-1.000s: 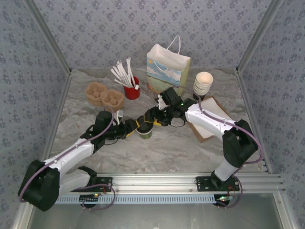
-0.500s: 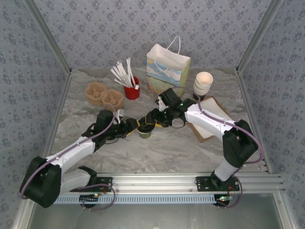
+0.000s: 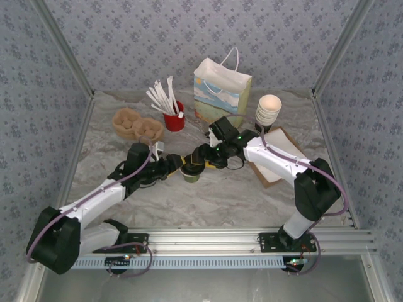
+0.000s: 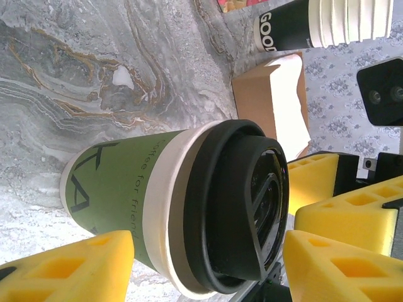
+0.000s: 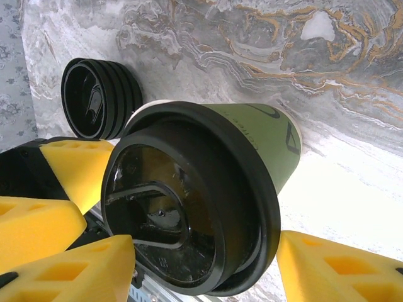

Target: Pack the takeout coffee

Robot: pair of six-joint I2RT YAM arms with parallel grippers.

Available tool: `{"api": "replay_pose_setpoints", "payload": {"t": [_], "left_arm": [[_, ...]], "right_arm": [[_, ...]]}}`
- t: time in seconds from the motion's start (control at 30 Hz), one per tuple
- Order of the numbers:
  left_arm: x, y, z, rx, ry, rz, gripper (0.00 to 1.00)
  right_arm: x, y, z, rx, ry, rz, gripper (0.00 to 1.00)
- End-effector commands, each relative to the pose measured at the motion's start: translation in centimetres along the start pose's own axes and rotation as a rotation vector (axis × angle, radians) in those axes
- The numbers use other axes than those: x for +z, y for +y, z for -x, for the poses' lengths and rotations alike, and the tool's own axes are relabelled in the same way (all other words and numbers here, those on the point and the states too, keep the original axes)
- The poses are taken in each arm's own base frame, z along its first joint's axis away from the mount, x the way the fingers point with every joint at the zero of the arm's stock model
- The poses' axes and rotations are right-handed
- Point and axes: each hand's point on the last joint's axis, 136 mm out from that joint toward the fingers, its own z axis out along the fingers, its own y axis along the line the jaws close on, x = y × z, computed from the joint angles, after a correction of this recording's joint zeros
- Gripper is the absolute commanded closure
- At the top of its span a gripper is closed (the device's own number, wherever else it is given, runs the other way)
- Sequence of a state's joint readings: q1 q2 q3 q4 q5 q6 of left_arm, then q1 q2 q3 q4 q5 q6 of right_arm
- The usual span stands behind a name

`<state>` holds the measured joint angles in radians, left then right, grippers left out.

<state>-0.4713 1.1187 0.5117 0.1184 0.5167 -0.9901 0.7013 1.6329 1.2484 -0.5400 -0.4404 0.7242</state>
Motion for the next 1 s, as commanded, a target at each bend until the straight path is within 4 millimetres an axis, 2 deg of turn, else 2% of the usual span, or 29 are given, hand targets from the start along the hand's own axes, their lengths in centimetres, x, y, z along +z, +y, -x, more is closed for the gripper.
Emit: {"api": "replay_pose_setpoints", "payload": {"t": [0.0,0.17,0.47,0.83,0.97], "left_arm": [[-0.5,-1.0,0.5,0.038,-0.021,-0.014,0.35],[-0.5,-1.0,0.4,0.034,-0.018,-0.015,0.35],[-0.4,-0.8,0.5,0.034,-0.017,-0.007,0.35],[0.3,0.0,0.3,0.040,0.001,0.029,0.40],[0.3,0.0,0.2,0.040,0.004,0.029,0.40]], "right_arm": [[-1.0,1.5,0.2,-0.035,-0.015,0.006,0.36],[-0.7,1.9,0.2,-0.038,-0.010,0.010,0.37],[-0.3,1.0,0.3,-0.029,-0.001,-0.025,0.37],[0.6,0.0,0.0,-0.020,0.015,-0.052,0.38],[0.7,0.5,0.1,-0.023,0.014,-0.034,0.38]]}}
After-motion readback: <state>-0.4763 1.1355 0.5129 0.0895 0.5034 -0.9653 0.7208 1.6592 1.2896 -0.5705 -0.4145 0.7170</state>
